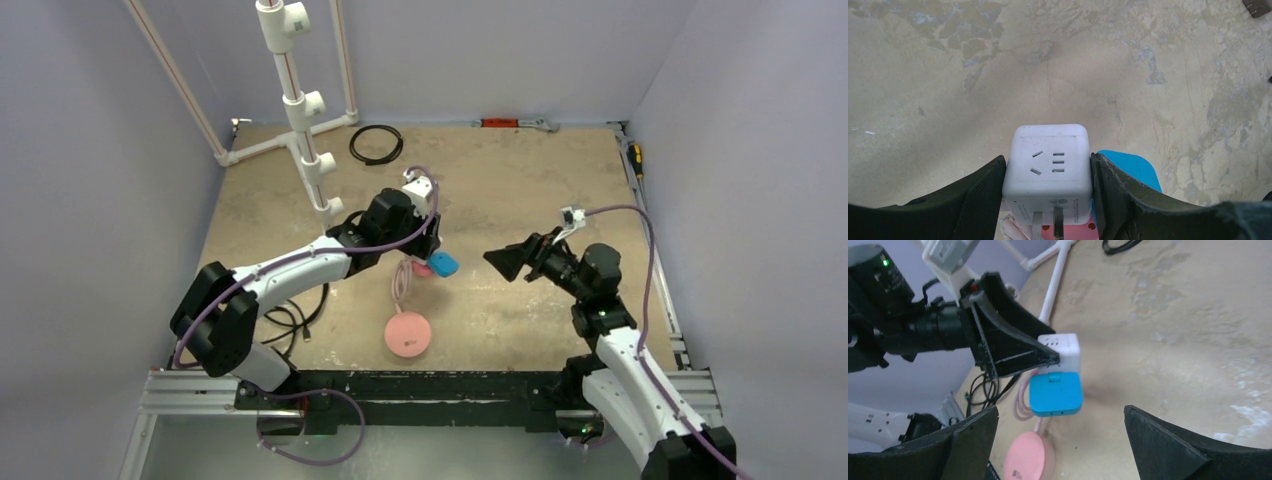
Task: Pull the plug off the socket
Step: Remove the plug from the socket.
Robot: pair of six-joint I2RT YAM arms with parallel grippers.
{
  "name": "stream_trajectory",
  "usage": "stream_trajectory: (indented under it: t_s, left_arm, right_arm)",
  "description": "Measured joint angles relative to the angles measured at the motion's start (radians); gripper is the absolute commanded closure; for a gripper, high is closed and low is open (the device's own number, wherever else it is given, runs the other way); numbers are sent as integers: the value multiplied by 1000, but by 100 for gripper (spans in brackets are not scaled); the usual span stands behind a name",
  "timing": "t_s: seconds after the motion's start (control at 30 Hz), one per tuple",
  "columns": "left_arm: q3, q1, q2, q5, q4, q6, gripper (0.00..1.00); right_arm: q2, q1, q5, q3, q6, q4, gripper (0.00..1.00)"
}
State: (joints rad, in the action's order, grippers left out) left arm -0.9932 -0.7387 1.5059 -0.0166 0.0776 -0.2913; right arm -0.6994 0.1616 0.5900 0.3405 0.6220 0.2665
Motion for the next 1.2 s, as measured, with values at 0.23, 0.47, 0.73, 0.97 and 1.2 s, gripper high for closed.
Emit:
stream_trajectory:
  t_s: [0.23, 0.47, 0.73, 0.97, 1.2]
  left_arm:
    - [-7, 5, 21, 47, 0, -16, 100]
    - [-13, 7, 31, 67, 0, -24, 100]
    - [-13, 10, 32, 74, 0, -31, 100]
    - [-13, 10, 32, 78, 0, -31, 100]
    - [-13, 10, 32, 84, 0, -31, 100]
  right_arm:
    - [-158, 212, -54, -5, 30, 101, 1]
    - [-298, 351, -148, -5, 33, 154, 1]
    - [-372, 414, -234, -4, 34, 186, 1]
    - [-424, 448, -268, 5, 43, 238, 1]
    - [-475, 468, -294, 13, 52, 281, 5]
